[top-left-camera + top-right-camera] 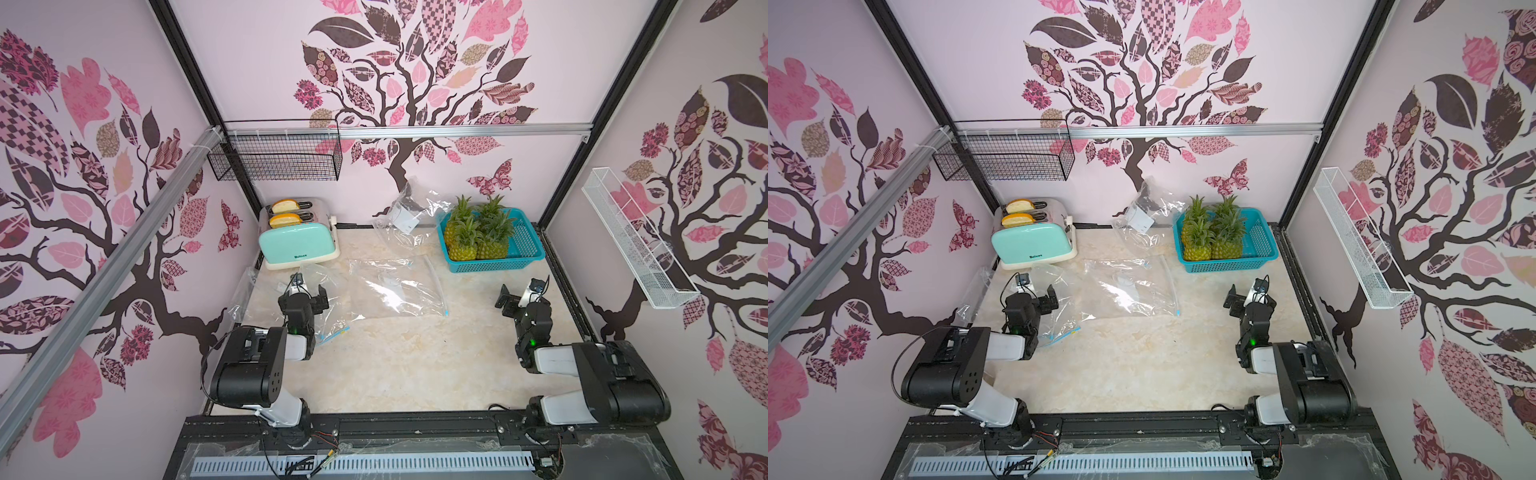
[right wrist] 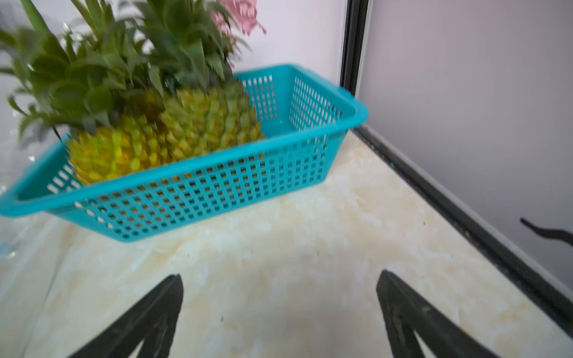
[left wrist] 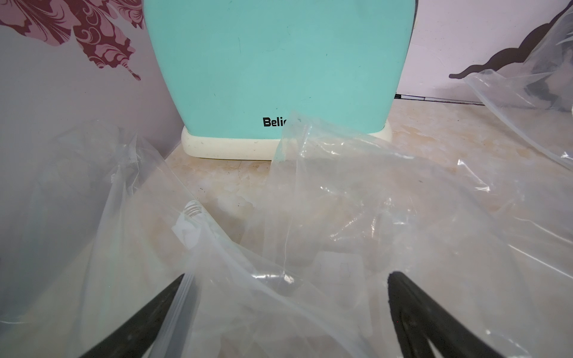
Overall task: Open the zip-top bag and take out the pineapple
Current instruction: Reset both arms
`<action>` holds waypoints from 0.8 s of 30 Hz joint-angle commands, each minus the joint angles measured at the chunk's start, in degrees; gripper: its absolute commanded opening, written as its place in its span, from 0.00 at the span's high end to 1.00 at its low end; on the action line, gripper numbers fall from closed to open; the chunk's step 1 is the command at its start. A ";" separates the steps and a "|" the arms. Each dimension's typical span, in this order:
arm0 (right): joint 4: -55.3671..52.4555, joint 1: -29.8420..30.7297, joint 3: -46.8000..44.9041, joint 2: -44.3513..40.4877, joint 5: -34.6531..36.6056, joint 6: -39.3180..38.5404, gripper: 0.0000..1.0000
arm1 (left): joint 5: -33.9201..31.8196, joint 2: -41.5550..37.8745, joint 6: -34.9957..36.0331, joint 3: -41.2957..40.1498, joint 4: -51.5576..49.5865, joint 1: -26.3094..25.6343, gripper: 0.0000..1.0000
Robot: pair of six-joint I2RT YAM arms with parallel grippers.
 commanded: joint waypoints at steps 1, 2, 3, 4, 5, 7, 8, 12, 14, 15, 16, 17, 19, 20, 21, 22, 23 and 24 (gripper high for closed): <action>6.84 1.88 0.84 3.32 0.13 -2.79 0.00 | -0.55 -0.50 -0.27 0.32 0.65 -0.13 0.02; 5.22 2.25 1.45 3.08 -0.03 -3.17 0.00 | -0.55 -0.50 -0.32 0.34 0.69 -0.20 0.02; 4.27 2.24 1.84 2.97 -0.20 -3.22 0.00 | -0.55 -0.56 -0.28 0.32 0.65 -0.18 0.02; 4.12 2.24 2.10 3.32 -0.41 -3.34 0.00 | -0.55 -0.57 -0.32 0.34 0.65 -0.20 0.02; 3.64 2.24 2.73 3.86 -0.95 -3.58 0.00 | -0.55 -0.50 -0.28 0.34 0.68 -0.20 0.02; -0.13 2.31 5.34 4.92 -3.51 -4.53 0.01 | -0.55 -0.52 -0.27 0.35 0.68 -0.20 0.02; -1.07 1.56 5.65 4.94 -4.95 -4.09 0.00 | -0.55 -0.55 -0.29 0.34 0.70 -0.19 0.02; -1.57 1.16 5.78 4.84 -5.44 -3.88 0.01 | -0.55 -0.50 -0.29 0.34 0.67 -0.15 0.02; -1.60 1.16 5.88 4.91 -5.50 -3.80 0.01 | -0.55 -0.50 -0.32 0.34 0.65 -0.20 0.02; -1.37 1.02 5.80 4.92 -5.54 -3.72 0.00 | -0.56 -0.48 -0.30 0.34 0.67 -0.21 0.02; -1.67 1.05 5.83 4.83 -5.66 -3.72 0.01 | -0.55 -0.51 -0.37 0.40 0.65 -0.17 0.02; -1.54 1.06 5.84 4.82 -5.67 -3.76 0.00 | -0.55 -0.46 -0.32 0.41 0.65 -0.19 0.02; -1.55 1.05 5.76 4.75 -5.61 -3.72 0.00 | -0.57 -0.43 -0.28 0.43 0.59 -0.18 0.02; -1.43 1.04 5.76 4.74 -5.63 -3.72 0.01 | -0.55 -0.42 -0.35 0.43 0.59 -0.20 0.02; -1.47 1.06 5.76 4.76 -5.60 -3.72 0.00 | -0.55 -0.51 -0.38 0.43 0.57 -0.21 0.02; -1.52 1.06 5.76 4.74 -5.65 -3.72 0.00 | -0.55 -0.43 -0.36 0.43 0.60 -0.19 0.02; -1.52 1.00 5.76 4.74 -5.65 -3.72 0.01 | -0.53 -0.48 -0.41 0.41 0.59 -0.19 0.02; -1.51 1.00 5.74 4.74 -5.62 -3.71 0.00 | -0.55 -0.43 -0.37 0.43 0.60 -0.19 0.02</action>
